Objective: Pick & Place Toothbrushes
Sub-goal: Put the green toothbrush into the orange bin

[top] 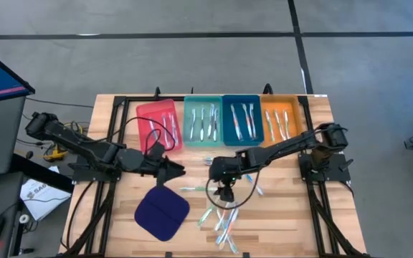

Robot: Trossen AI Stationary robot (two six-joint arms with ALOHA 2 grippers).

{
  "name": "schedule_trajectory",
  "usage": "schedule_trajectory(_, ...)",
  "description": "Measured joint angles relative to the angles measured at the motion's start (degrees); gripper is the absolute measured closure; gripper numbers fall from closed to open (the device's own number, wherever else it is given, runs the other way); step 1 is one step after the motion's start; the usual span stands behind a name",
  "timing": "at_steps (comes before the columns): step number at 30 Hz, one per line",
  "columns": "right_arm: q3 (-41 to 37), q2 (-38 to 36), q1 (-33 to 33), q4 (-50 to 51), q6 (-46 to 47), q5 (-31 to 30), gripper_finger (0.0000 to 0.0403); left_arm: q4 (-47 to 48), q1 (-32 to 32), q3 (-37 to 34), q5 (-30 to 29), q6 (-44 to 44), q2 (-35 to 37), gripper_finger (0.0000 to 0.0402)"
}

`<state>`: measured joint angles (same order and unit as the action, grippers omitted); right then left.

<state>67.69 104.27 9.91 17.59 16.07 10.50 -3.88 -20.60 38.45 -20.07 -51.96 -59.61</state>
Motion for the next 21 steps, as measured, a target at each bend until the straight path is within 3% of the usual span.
schedule_trajectory(6, 7.0, 4.0, 0.6, 1.3, -1.3, 0.0, 0.0138, -0.7, -1.7, 0.0, 0.1, 6.6, -0.4, 0.0247)
schedule_trajectory(10, 10.1, 6.5, 1.0, 5.1, -2.6, -0.7, 0.0138, -1.0, -2.0, 0.0, 0.3, 6.4, -0.7, 0.0247)
schedule_trajectory(21, 11.2, 8.6, 1.3, 7.9, -2.6, -1.6, 0.0138, -1.4, -2.2, 0.0, -0.1, 8.4, -0.7, 0.0247)
